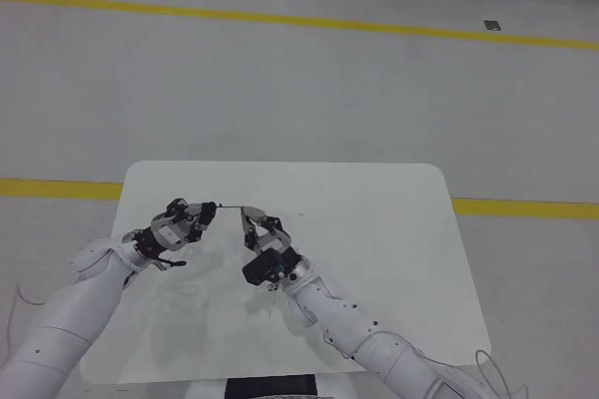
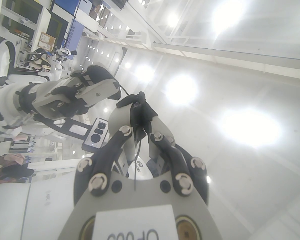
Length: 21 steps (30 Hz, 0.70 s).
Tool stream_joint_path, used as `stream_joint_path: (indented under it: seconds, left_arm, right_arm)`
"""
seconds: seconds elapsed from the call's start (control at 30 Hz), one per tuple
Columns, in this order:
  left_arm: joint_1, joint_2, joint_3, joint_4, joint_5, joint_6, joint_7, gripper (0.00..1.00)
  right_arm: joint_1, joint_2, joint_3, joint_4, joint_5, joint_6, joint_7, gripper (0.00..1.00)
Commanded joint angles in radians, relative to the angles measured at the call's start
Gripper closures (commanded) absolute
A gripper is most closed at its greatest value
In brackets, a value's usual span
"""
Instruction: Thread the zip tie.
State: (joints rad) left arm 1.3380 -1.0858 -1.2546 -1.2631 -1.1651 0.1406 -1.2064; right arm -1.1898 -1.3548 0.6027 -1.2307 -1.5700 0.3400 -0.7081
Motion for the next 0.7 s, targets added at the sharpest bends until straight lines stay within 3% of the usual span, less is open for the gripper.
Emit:
stream_joint_path:
  seconds: [0.0,0.4,0.67]
  left_arm:
    - [0.000,0.000,0.000,0.000,0.000,0.000,0.000,1.00]
    - [0.000,0.000,0.000,0.000,0.000,0.000,0.000,1.00]
    - [0.000,0.000,0.000,0.000,0.000,0.000,0.000,1.00]
  right_arm:
    - [-0.003,0.000,0.007,-0.001,0.000,0.000,0.000,1.00]
    - [-0.032,0.003,0.062,-0.002,0.000,0.000,-0.003,1.00]
    - [-0.081,0.028,0.193,-0.015,0.000,0.000,-0.018,1.00]
